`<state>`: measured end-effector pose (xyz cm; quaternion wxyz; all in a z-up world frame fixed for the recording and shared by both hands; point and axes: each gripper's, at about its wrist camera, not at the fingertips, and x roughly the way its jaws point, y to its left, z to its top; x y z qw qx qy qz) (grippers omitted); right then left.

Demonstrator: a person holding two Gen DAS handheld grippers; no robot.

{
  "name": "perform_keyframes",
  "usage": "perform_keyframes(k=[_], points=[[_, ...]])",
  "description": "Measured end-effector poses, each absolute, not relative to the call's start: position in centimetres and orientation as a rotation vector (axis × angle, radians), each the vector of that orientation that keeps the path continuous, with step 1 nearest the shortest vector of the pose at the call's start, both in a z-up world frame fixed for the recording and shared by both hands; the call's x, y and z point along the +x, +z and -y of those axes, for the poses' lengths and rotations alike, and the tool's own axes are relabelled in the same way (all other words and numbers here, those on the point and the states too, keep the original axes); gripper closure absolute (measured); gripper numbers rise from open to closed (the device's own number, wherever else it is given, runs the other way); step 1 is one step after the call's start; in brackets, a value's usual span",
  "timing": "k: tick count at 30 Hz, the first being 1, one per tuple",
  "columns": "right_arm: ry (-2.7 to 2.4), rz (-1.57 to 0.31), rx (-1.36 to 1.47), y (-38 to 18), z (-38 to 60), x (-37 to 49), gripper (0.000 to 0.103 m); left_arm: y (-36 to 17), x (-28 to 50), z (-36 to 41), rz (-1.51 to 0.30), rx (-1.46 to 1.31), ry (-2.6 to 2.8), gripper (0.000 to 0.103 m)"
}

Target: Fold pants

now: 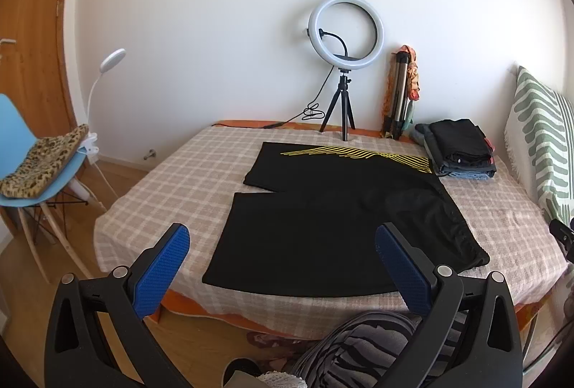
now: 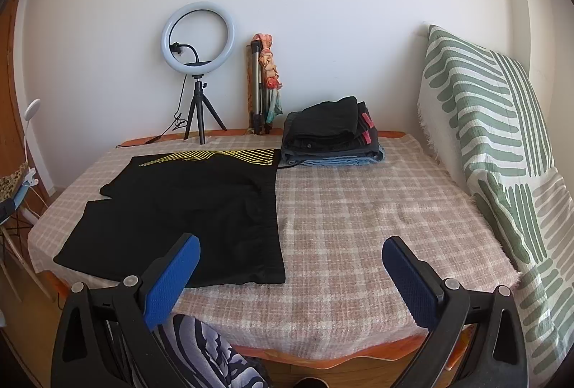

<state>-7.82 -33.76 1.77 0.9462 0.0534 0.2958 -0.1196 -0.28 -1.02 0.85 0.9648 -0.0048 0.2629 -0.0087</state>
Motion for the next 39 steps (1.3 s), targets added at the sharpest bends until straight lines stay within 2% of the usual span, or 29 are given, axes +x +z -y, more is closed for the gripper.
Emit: perform_keyframes(k=[39], points=[[-0.219,-0.608,0.104,1.23,33.44,-7.70,0.000,0.54,-0.30,1.34,-0.527,0.000,-0.024,0.000]])
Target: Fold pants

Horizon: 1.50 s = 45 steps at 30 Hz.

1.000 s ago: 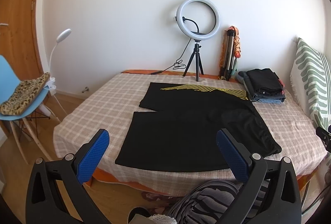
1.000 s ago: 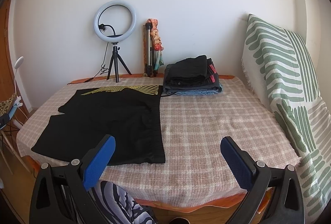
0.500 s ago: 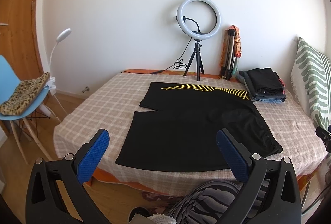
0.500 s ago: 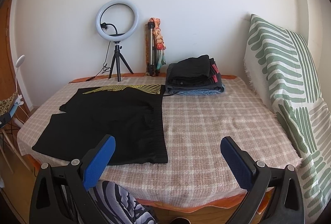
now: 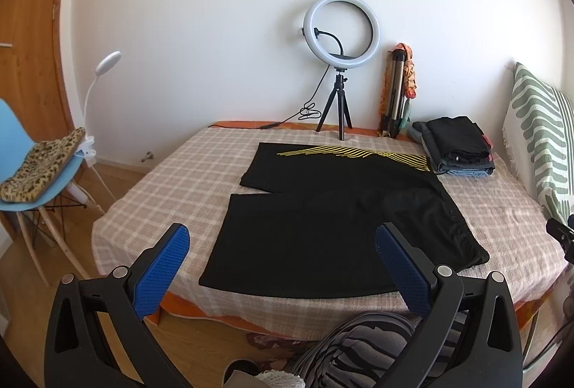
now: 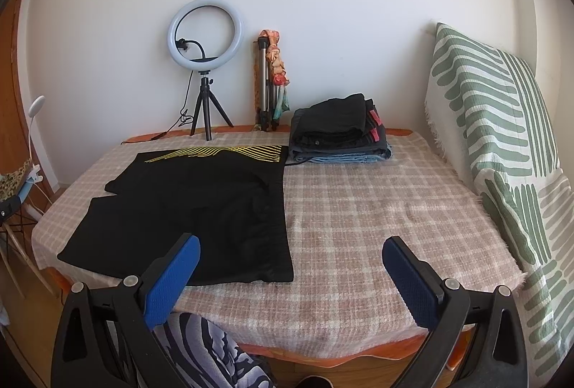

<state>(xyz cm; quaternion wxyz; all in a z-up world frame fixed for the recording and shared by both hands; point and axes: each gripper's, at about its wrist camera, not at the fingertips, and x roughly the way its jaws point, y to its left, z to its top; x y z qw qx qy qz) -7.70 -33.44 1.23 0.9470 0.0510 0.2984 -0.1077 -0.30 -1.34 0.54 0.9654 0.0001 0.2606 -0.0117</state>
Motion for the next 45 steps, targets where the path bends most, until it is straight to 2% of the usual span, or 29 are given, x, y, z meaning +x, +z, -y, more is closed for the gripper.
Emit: perform_keyframes(k=[27,39,45], points=[[-0.215,-0.626,0.103,0.7,33.5,-7.3,0.000,0.1,-0.1,1.4,-0.536,0.004,-0.021,0.000],[-0.165,-0.630,0.043,0.1,33.8,-6.4,0.000,-2.4,1.2,-0.5,-0.588,0.033,-0.028,0.000],[-0.083,-0.642,-0.073,-0.6,33.8,-5.1,0.000,-4.2,2.5,-2.0,-0.617,0.130,-0.040,0.002]])
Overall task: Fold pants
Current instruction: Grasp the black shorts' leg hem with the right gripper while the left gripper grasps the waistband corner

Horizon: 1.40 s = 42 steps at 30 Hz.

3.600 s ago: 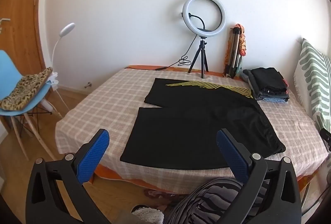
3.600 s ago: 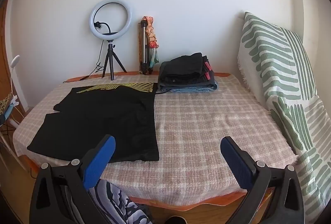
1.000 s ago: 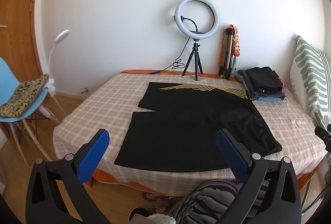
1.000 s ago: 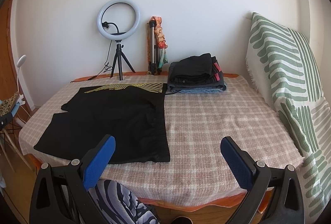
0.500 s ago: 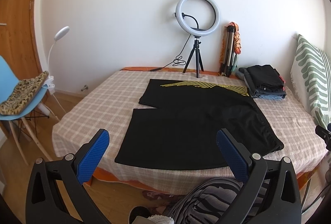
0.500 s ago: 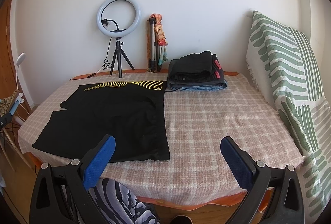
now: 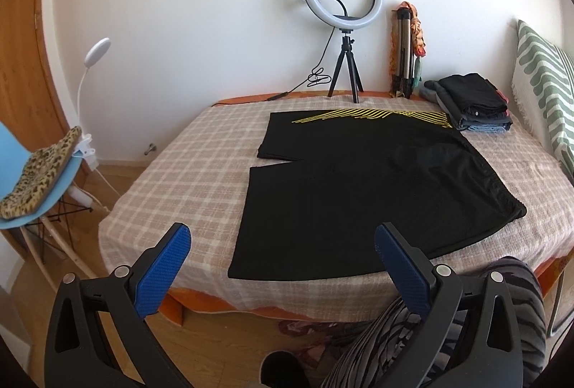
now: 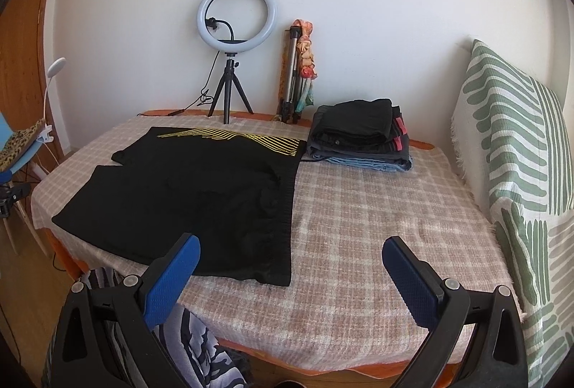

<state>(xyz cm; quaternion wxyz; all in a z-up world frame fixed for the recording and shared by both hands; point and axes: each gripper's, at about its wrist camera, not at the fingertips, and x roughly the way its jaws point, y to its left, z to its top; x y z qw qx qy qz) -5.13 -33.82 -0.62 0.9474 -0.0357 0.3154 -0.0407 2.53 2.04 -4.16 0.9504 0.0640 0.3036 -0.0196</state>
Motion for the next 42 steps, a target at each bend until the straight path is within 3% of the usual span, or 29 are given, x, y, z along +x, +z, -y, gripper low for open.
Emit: perform_keyframes(k=[5,10,13,15,19,36,39,42], points=[[-0.031,-0.671,-0.170,-2.4,33.8,-3.7,0.003,-5.9,3.8,-3.9,-0.644,0.175,-0.085,0.014],[0.068,-0.743,-0.250,-5.0,33.6,-2.2,0.009,-7.9,4.7,-4.3,-0.707,0.226,-0.151,0.038],[0.156,-0.825,-0.282,-6.8,33.4,-1.1,0.025,-8.8,5.0,-4.3,-0.744,0.233,-0.203,0.049],[0.195,-0.866,-0.336,-8.0,33.0,-0.5,0.030,-9.3,5.5,-4.5,-0.766,0.226,-0.233,0.054],[0.244,-0.917,-0.458,-10.0,32.1,0.7,0.042,-10.1,6.1,-4.8,-0.813,0.220,-0.275,0.055],[0.381,-1.009,-0.764,-13.2,29.9,3.4,0.059,-13.2,8.4,-2.4,-0.896,0.466,-0.448,0.055],[0.405,-1.020,-0.784,-13.3,29.6,3.7,0.069,-13.3,8.9,-2.0,-0.902,0.453,-0.466,0.055],[0.410,-1.033,-0.792,-13.2,29.6,4.0,0.087,-13.3,9.0,-1.8,-0.904,0.442,-0.484,0.055]])
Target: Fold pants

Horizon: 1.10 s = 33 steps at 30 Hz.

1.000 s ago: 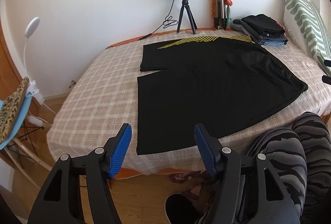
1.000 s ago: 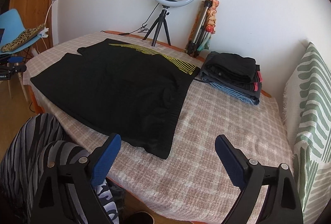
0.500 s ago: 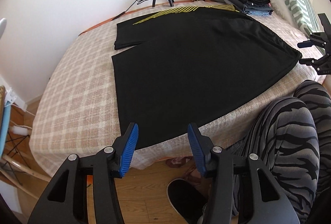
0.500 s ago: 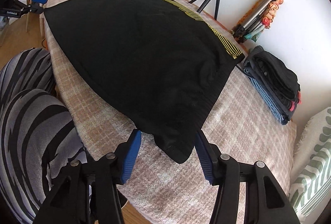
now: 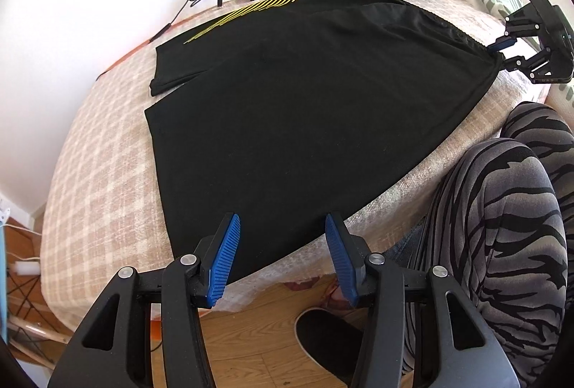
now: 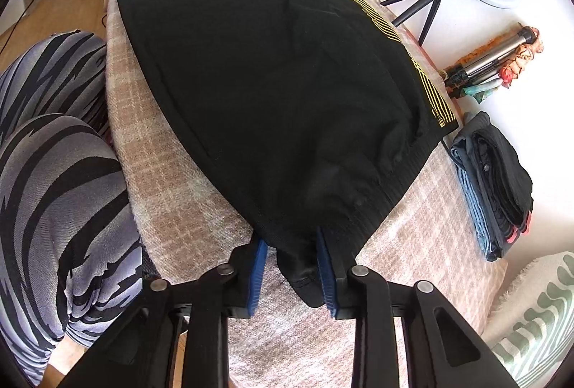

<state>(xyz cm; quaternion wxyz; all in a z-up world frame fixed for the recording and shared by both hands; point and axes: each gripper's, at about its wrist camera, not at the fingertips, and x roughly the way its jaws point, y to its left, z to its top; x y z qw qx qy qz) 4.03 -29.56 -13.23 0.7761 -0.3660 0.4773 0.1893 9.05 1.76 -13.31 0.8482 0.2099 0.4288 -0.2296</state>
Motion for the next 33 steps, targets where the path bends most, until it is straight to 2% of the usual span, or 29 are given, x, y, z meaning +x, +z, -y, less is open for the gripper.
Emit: perform_keyframes(k=[2,7,21,28,29,30,31,32,33], points=[[0.407,-1.027,-0.778,-12.8,29.6,4.5,0.095,-13.2,8.8,-1.5,-0.900,0.442,-0.497,0.054],[0.384,-0.995,-0.726,-11.0,30.1,5.7,0.100,-13.7,8.5,-1.4,-0.904,0.462,-0.529,0.053],[0.349,-0.965,-0.650,-8.9,30.8,7.2,0.102,-13.8,9.1,-1.2,-0.906,0.460,-0.518,0.050],[0.349,-0.950,-0.630,-8.5,31.0,6.7,0.102,-13.8,10.3,-1.0,-0.894,0.463,-0.497,0.053],[0.348,-0.949,-0.626,-8.5,31.1,6.6,0.102,-13.8,10.5,-1.0,-0.884,0.459,-0.494,0.056],[0.346,-0.947,-0.624,-8.5,31.1,6.5,0.102,-13.9,10.6,-1.0,-0.870,0.459,-0.488,0.070],[0.341,-0.945,-0.623,-8.6,31.2,6.4,0.102,-14.0,10.8,-1.0,-0.860,0.463,-0.470,0.091],[0.339,-0.944,-0.620,-8.6,31.2,6.2,0.102,-14.1,10.9,-1.0,-0.856,0.465,-0.450,0.098],[0.334,-0.942,-0.618,-8.7,31.2,6.1,0.102,-14.1,11.1,-1.0,-0.851,0.454,-0.445,0.100]])
